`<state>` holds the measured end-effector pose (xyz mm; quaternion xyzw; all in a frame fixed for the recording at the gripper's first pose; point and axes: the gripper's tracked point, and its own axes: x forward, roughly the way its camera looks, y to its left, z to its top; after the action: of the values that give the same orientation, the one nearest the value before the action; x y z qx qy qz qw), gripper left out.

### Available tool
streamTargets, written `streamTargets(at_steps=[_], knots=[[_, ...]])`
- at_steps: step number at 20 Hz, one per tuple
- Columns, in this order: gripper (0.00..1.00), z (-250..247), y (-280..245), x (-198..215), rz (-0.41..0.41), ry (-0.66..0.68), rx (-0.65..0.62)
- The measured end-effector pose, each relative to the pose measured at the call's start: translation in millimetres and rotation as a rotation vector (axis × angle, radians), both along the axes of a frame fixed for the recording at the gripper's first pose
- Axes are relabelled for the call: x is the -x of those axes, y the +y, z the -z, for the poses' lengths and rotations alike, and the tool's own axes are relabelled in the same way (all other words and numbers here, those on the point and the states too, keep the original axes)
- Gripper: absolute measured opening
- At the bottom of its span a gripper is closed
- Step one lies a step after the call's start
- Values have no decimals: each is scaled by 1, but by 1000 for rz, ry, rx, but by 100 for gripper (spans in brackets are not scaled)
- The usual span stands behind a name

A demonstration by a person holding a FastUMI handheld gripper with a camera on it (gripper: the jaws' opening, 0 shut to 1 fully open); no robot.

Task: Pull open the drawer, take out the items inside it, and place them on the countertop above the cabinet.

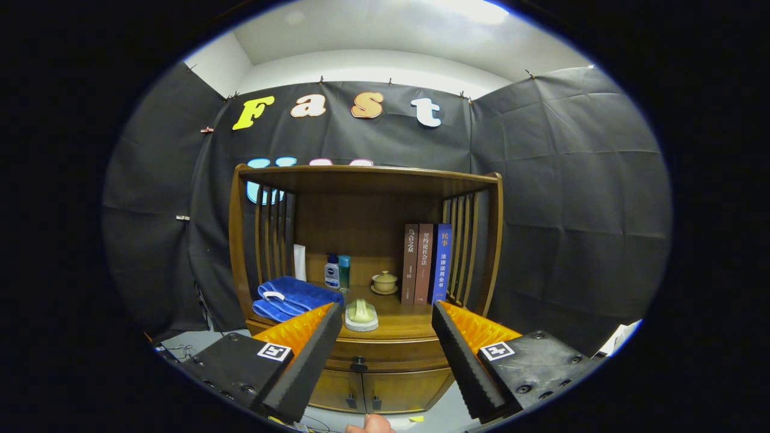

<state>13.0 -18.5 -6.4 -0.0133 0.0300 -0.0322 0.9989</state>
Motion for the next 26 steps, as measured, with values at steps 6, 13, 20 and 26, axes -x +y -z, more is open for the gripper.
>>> streamTargets(at_steps=[6, 13, 20, 26], knots=[[98, 15, -5, 15, -22, 15, 18], [98, 29, -11, 23, -14, 38, -1], [98, 30, -20, 24, 3, 31, -12], [98, 33, -22, 25, 5, 39, -6]])
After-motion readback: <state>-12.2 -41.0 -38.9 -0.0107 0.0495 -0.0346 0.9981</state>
